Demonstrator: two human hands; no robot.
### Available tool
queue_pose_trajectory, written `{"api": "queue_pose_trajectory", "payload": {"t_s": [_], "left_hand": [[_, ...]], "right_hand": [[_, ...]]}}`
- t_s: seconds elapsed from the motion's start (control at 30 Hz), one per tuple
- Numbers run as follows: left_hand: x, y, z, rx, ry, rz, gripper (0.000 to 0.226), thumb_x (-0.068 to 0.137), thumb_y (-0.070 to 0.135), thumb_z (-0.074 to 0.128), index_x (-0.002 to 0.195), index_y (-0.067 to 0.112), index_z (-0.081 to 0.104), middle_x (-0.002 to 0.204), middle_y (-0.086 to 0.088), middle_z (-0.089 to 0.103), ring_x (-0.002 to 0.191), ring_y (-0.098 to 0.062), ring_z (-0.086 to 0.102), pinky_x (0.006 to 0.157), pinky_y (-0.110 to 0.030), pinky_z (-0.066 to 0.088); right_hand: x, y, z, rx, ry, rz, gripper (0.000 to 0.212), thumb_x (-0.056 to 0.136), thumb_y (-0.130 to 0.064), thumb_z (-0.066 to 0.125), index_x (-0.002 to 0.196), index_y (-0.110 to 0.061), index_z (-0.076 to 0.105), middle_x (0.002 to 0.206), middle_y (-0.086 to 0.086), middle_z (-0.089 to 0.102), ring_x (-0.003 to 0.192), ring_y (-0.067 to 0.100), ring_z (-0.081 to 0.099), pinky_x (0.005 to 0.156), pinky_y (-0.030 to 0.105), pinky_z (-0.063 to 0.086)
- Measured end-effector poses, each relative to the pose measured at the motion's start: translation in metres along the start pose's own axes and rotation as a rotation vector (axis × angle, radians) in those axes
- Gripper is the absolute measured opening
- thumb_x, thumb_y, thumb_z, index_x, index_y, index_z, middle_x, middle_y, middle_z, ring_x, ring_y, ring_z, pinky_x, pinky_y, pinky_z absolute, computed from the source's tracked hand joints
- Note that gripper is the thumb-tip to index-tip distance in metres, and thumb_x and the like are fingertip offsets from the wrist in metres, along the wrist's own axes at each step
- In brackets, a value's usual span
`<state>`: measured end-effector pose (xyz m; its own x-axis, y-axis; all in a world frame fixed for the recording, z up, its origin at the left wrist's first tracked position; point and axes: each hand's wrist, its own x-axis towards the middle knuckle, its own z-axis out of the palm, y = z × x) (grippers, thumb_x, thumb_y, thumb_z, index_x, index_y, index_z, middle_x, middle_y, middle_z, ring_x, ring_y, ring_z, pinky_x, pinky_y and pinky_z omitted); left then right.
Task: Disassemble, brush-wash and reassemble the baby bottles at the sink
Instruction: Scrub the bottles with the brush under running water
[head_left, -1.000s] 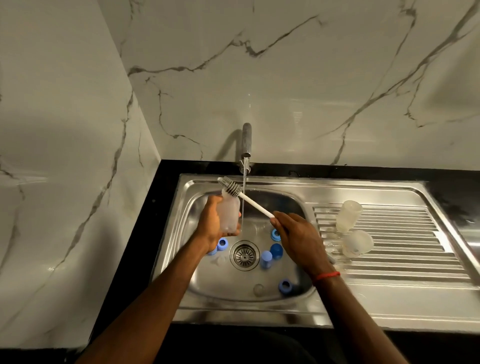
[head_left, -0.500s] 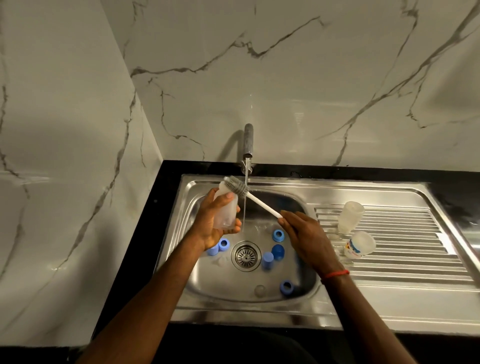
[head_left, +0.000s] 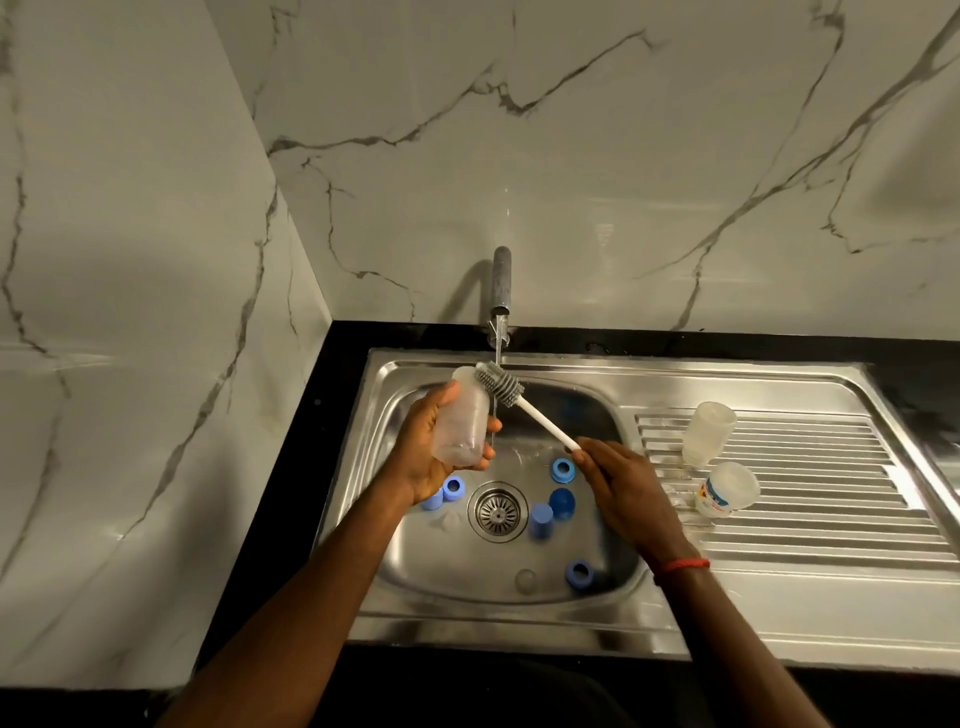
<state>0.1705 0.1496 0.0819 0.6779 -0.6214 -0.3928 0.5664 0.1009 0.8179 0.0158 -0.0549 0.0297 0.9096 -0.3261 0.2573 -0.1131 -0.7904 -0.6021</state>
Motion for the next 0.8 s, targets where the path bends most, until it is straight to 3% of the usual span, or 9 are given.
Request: {"api": "queue_pose_trajectory", "payload": {"t_s": [0.13,0.3,0.47,0.53,0.67,0.8], "left_hand": [[0.0,-0.011,0.005,-0.101,0.023,-0.025,0.055,0.098,0.049,0.041,0.119,0.003,0.063,0.094,-0.011,0.069,0.072,-0.017,0.066,0.054,-0.026,0.053],[0.011,-0.012,-0.002,-0.103,0.09,-0.073,0.067,0.098,0.055,0.041,0.129,-0.002,0.059,0.084,-0.011,0.068,0.063,-0.015,0.063,0.049,-0.023,0.049],[0.016,-0.023,-0.012,-0.101,0.159,-0.364,0.063,0.095,0.056,0.05,0.102,-0.004,0.066,0.071,-0.013,0.064,0.045,-0.011,0.055,0.036,-0.015,0.043],[0.017,-0.029,-0.012,-0.132,0.167,-0.446,0.059,0.096,0.053,0.051,0.1,-0.005,0.065,0.07,-0.014,0.064,0.043,-0.009,0.055,0.035,-0.014,0.044],[0.018,-0.032,-0.009,-0.155,0.194,-0.487,0.059,0.096,0.052,0.052,0.096,-0.006,0.064,0.066,-0.014,0.062,0.04,-0.008,0.054,0.035,-0.013,0.045],[0.022,-0.031,-0.014,-0.154,0.231,-0.45,0.059,0.096,0.054,0.052,0.094,-0.004,0.065,0.068,-0.015,0.063,0.042,-0.01,0.055,0.034,-0.015,0.044]], "right_hand": [[0.01,-0.014,0.001,-0.006,0.04,-0.038,0.039,0.102,-0.044,0.041,0.115,-0.018,0.067,0.085,0.0,0.064,0.073,0.012,0.059,0.066,0.034,0.055],[0.009,-0.015,0.002,0.001,0.029,-0.04,0.036,0.103,-0.042,0.043,0.106,-0.016,0.068,0.079,0.0,0.064,0.068,0.012,0.059,0.063,0.035,0.054],[-0.009,0.006,0.002,-0.043,-0.061,0.007,0.03,0.103,-0.039,0.048,0.097,-0.018,0.07,0.071,-0.004,0.063,0.064,0.009,0.058,0.063,0.034,0.051],[-0.012,0.007,0.006,-0.024,-0.101,0.024,0.03,0.103,-0.04,0.049,0.095,-0.019,0.07,0.068,-0.006,0.06,0.062,0.01,0.057,0.061,0.034,0.05],[-0.013,0.006,0.009,-0.015,-0.124,0.027,0.033,0.104,-0.041,0.049,0.092,-0.017,0.069,0.064,-0.008,0.057,0.058,0.012,0.055,0.058,0.034,0.049],[-0.012,-0.004,-0.002,0.1,-0.105,-0.016,0.034,0.101,-0.038,0.051,0.097,-0.012,0.073,0.063,-0.007,0.057,0.059,0.012,0.056,0.056,0.021,0.046]]}}
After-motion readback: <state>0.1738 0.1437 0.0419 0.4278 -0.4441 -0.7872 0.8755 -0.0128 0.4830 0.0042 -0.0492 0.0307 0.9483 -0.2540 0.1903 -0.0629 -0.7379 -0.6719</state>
